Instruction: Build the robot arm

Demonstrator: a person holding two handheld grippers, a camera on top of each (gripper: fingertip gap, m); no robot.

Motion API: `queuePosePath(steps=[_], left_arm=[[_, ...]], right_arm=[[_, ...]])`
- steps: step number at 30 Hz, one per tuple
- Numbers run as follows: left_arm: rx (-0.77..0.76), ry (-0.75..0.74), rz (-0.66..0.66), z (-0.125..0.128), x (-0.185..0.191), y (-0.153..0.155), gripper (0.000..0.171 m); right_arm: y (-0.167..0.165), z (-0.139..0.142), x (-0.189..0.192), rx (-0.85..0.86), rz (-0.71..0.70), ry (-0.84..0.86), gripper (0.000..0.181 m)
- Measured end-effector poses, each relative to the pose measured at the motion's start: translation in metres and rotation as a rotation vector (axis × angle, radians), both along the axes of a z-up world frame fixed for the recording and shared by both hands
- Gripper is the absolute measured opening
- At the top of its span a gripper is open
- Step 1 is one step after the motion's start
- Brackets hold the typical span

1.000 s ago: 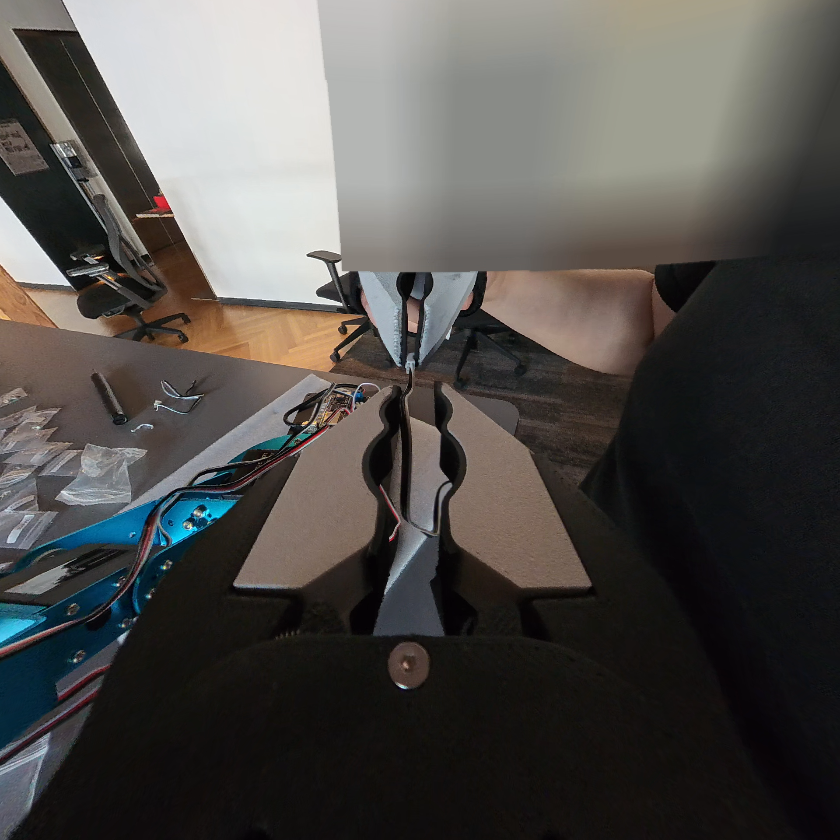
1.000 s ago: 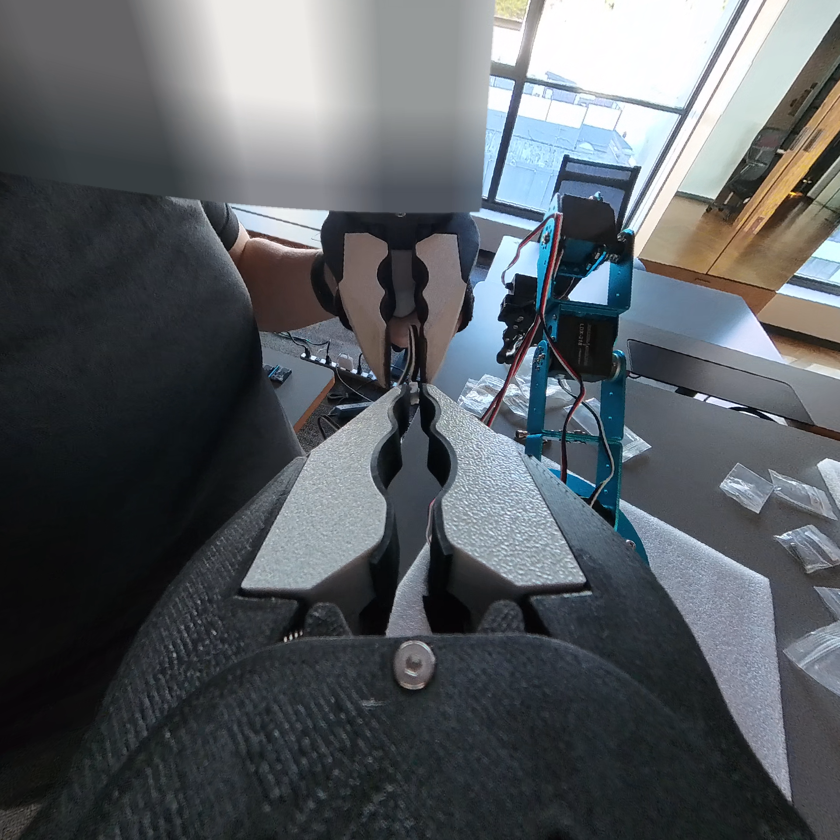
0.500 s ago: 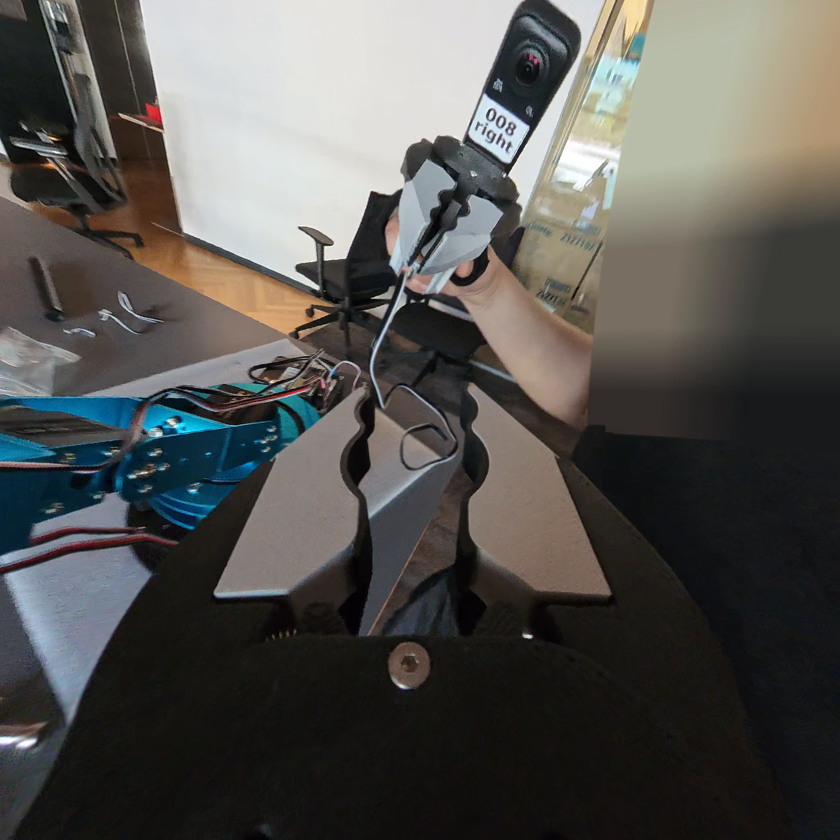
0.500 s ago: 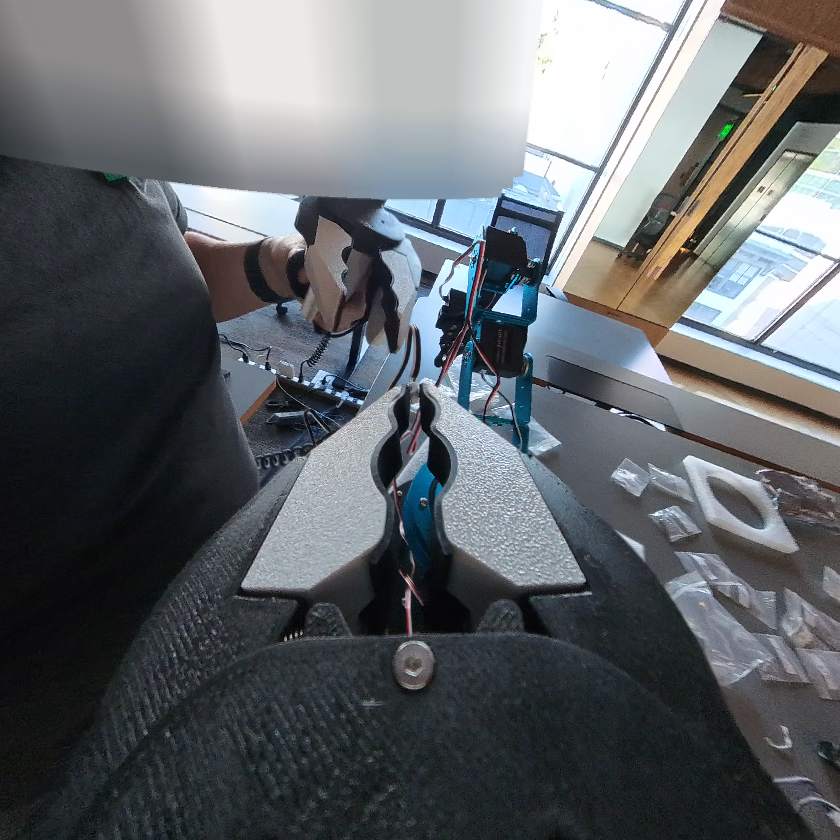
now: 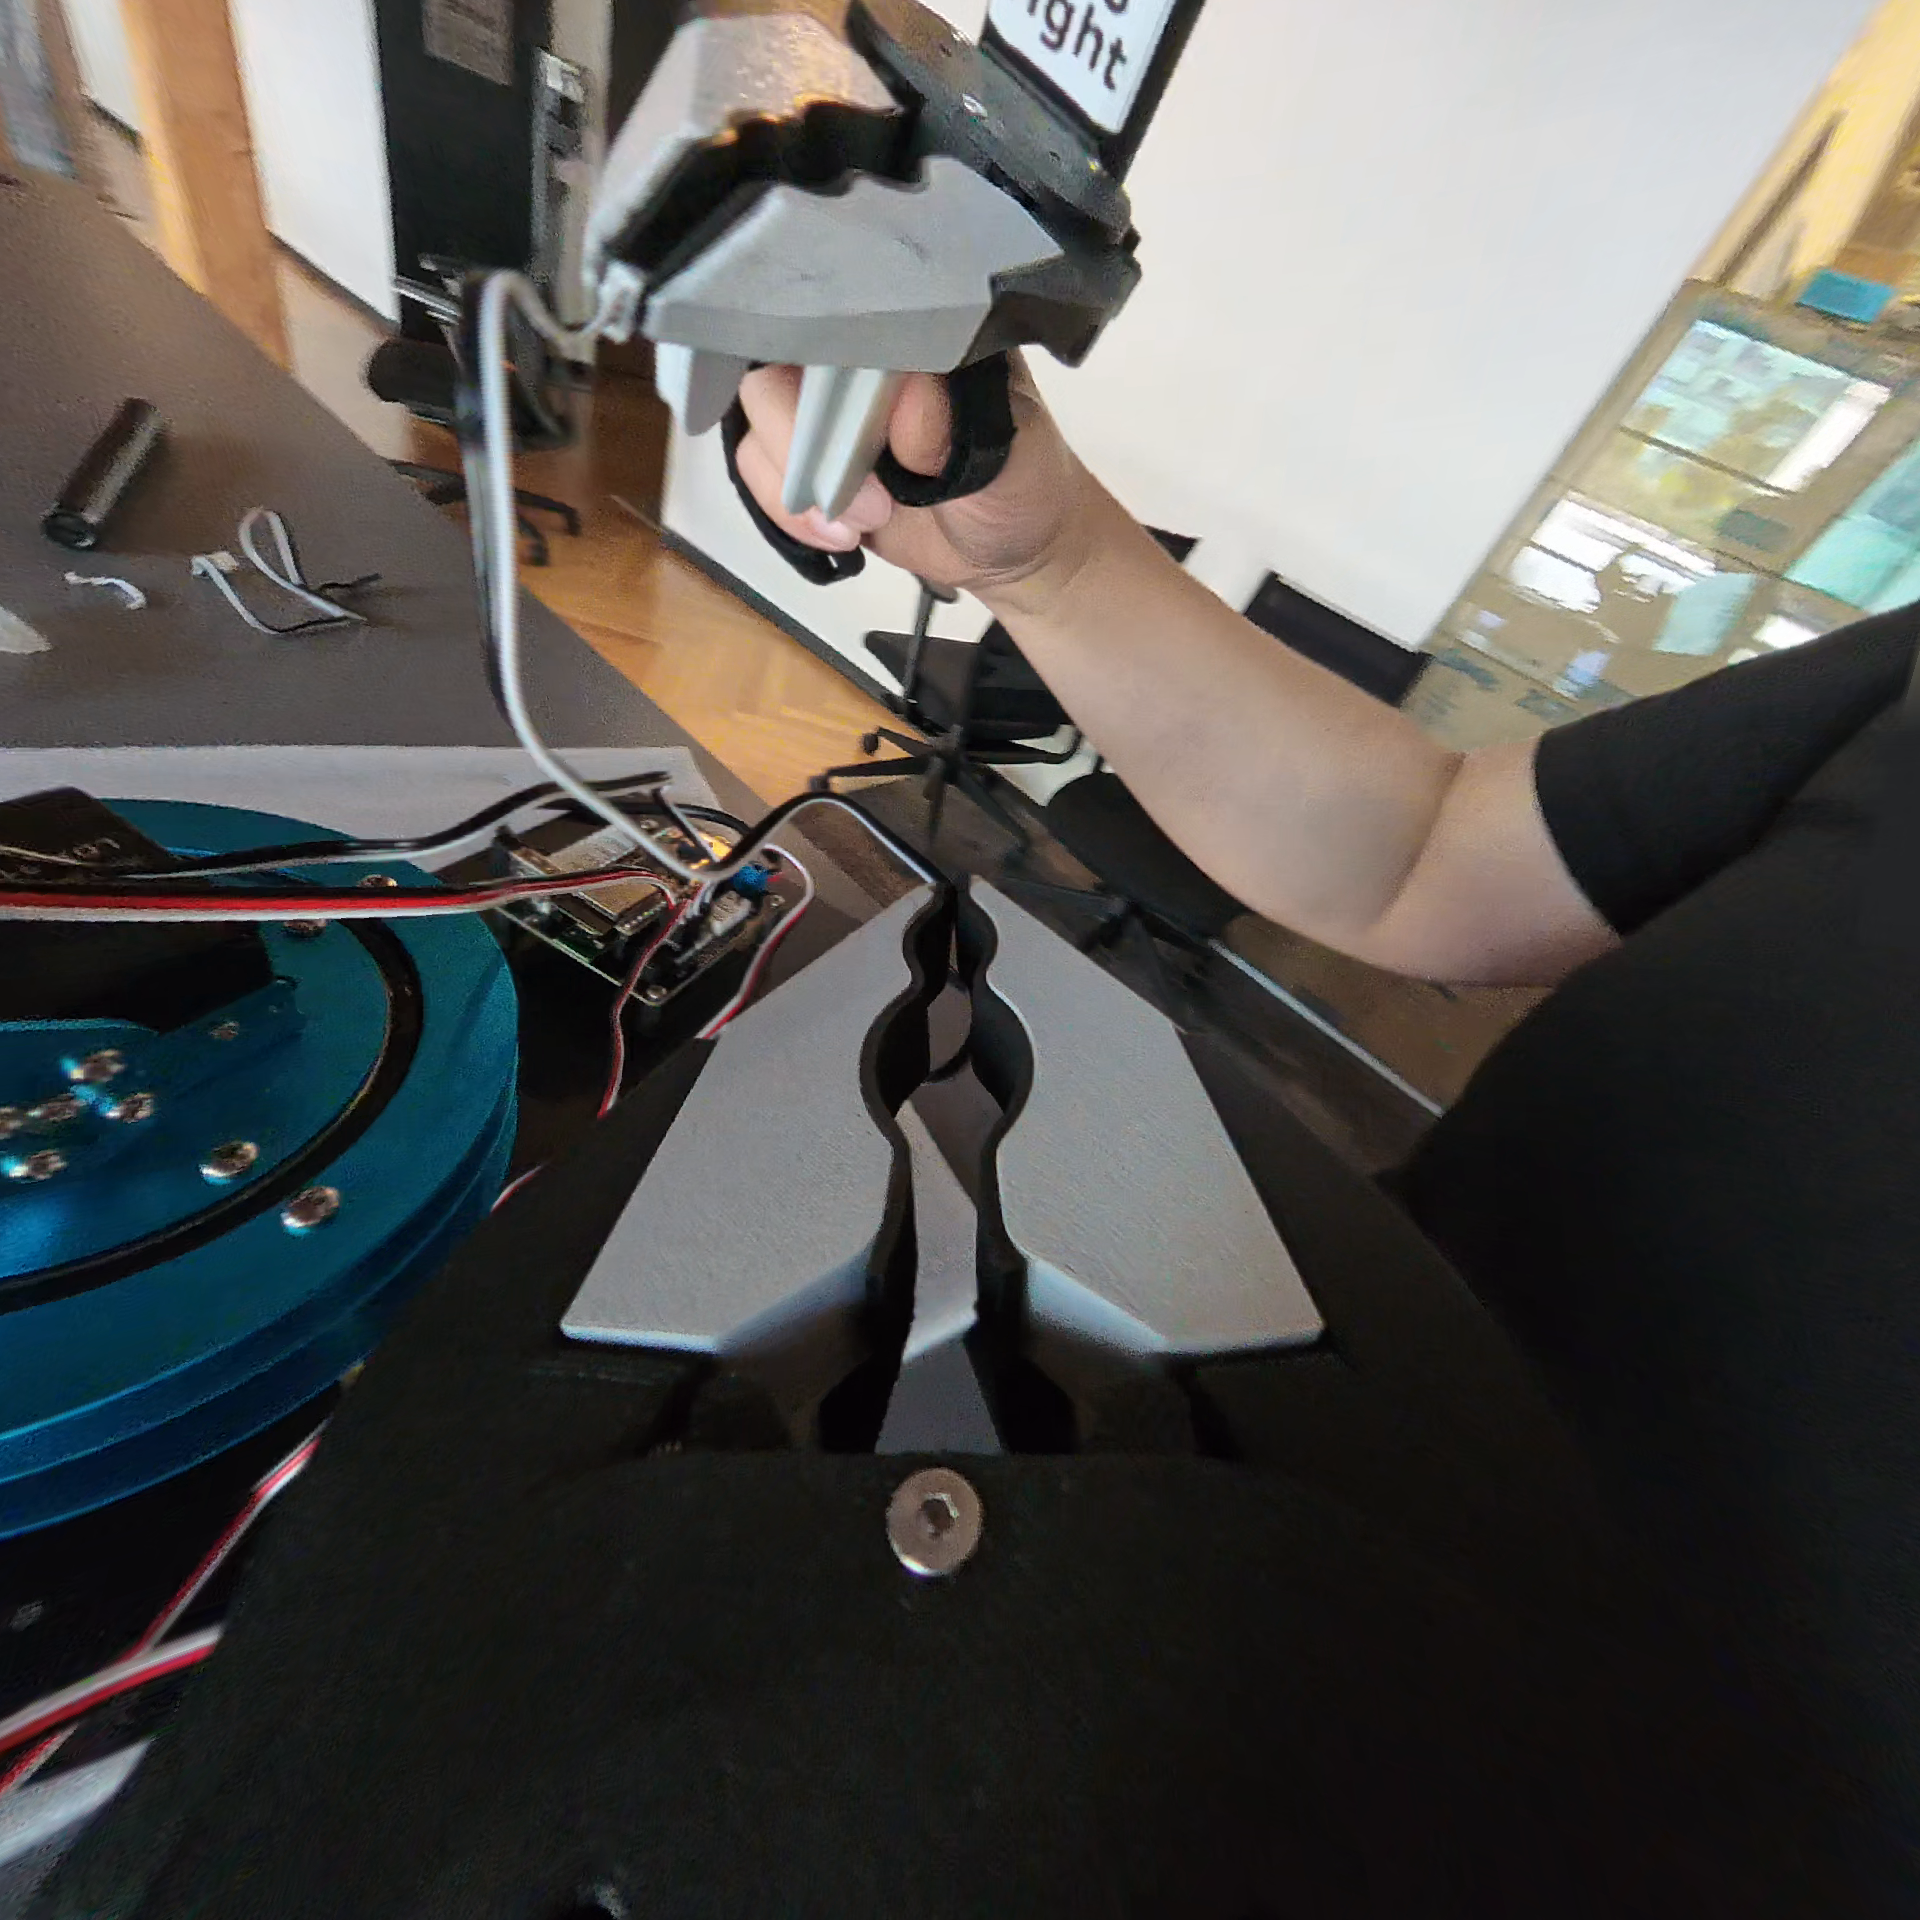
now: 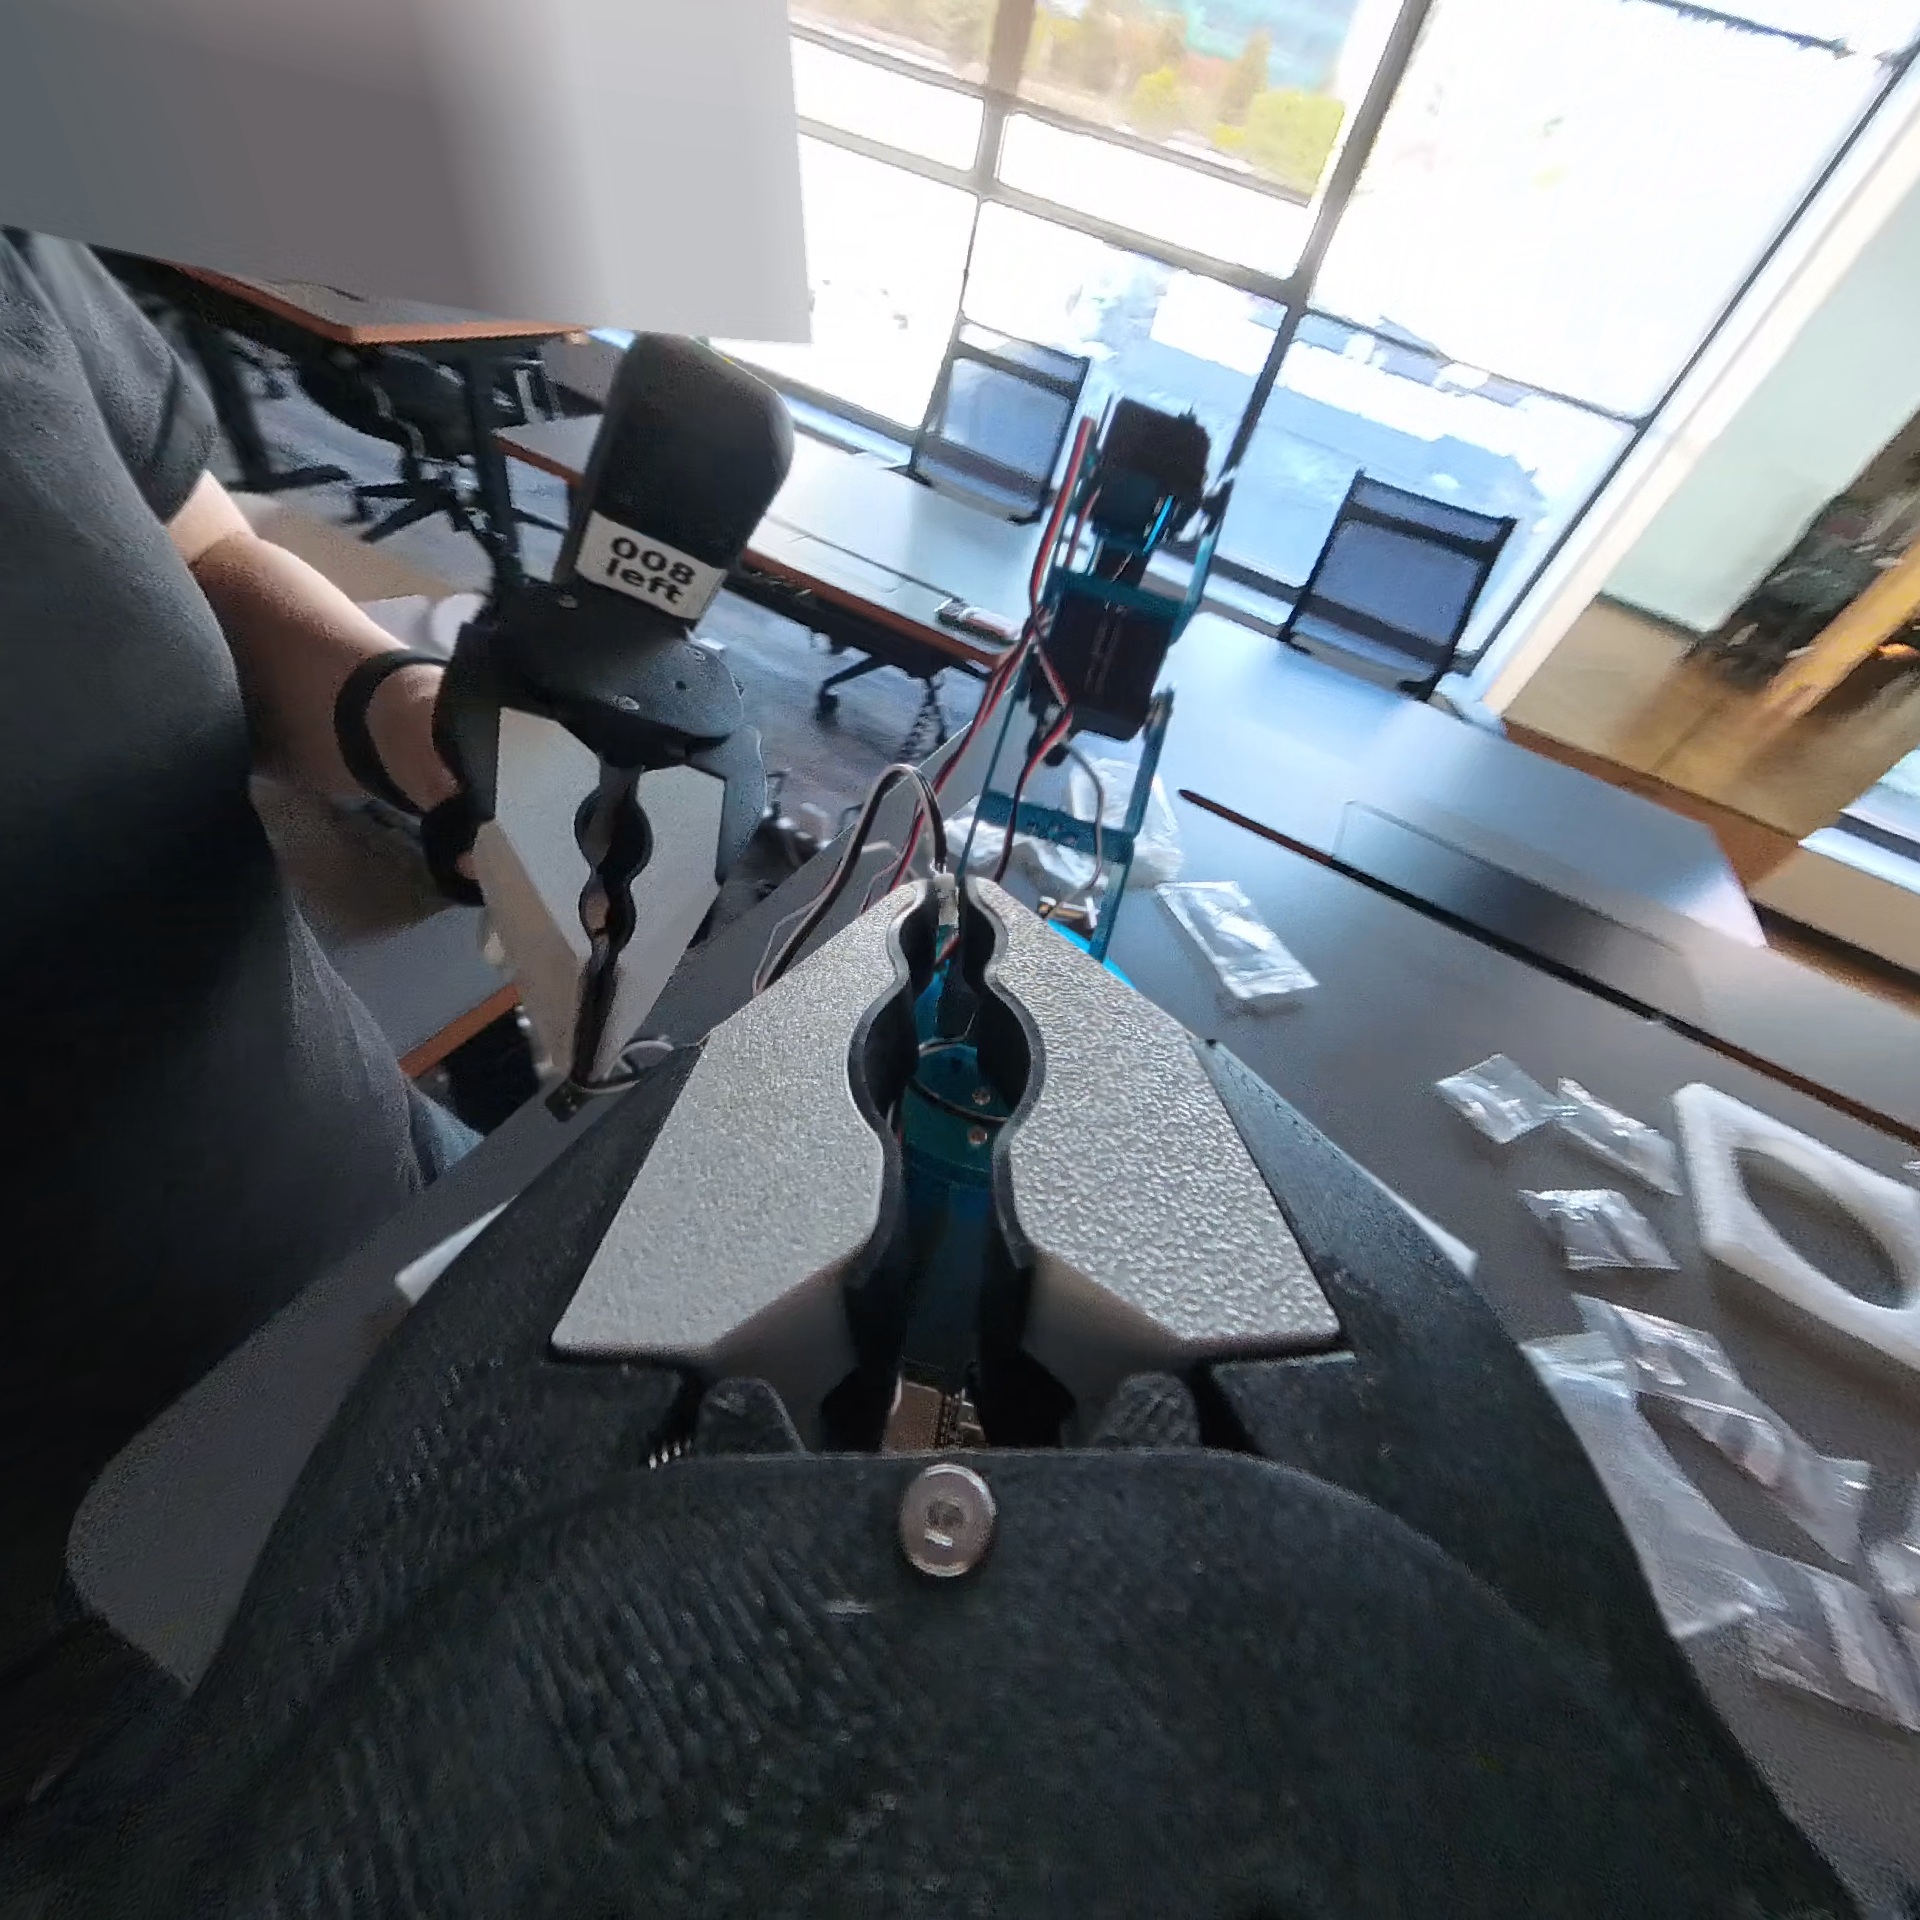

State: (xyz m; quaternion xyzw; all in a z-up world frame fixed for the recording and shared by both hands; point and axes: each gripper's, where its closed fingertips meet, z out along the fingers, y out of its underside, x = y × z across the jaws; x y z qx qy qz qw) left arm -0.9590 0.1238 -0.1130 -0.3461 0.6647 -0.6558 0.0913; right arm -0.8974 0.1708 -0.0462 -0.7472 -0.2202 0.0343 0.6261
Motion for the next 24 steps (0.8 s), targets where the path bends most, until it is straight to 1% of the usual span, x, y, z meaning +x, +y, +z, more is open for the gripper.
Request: queuePosePath(steps=[3, 5, 7, 10, 12, 13, 16, 17, 19, 24], left_arm=[[-0.014, -0.002, 0.095, -0.006, 0.016, -0.007, 0.000], [-0.033, 0.012, 0.160, -0.008, 0.025, -0.007, 0.000], [-0.065, 0.017, 0.211, -0.007, 0.033, -0.004, 0.000], [-0.092, 0.034, 0.257, -0.009, 0.044, 0.002, 0.001], [-0.112, 0.053, 0.280, -0.010, 0.051, 0.008, 0.008], [-0.127, 0.063, 0.288, -0.011, 0.053, 0.010, 0.012], [-0.156, 0.088, 0.287, -0.015, 0.057, 0.015, 0.029], [-0.167, 0.081, 0.280, -0.014, 0.057, 0.016, 0.032], [-0.183, 0.072, 0.238, -0.012, 0.055, 0.016, 0.031], [-0.192, 0.080, 0.120, -0.010, 0.051, 0.009, 0.020]], right_arm=[[0.015, -0.015, 0.009, -0.040, 0.065, 0.046, 0.001], [0.029, -0.024, 0.012, -0.062, 0.097, 0.060, 0.001], [0.045, -0.034, 0.017, -0.094, 0.079, 0.060, 0.001], [0.062, -0.047, 0.013, -0.112, 0.072, 0.035, 0.002], [0.069, -0.057, 0.011, -0.120, 0.057, 0.003, 0.001], [0.073, -0.060, 0.010, -0.115, 0.044, -0.014, 0.004], [0.080, -0.062, 0.009, -0.088, 0.015, -0.071, 0.001], [0.081, -0.061, 0.008, -0.071, 0.006, -0.104, 0.002], [0.084, -0.059, 0.006, -0.045, -0.004, -0.174, 0.001], [0.093, -0.065, 0.009, -0.098, -0.032, -0.324, 0.002]])
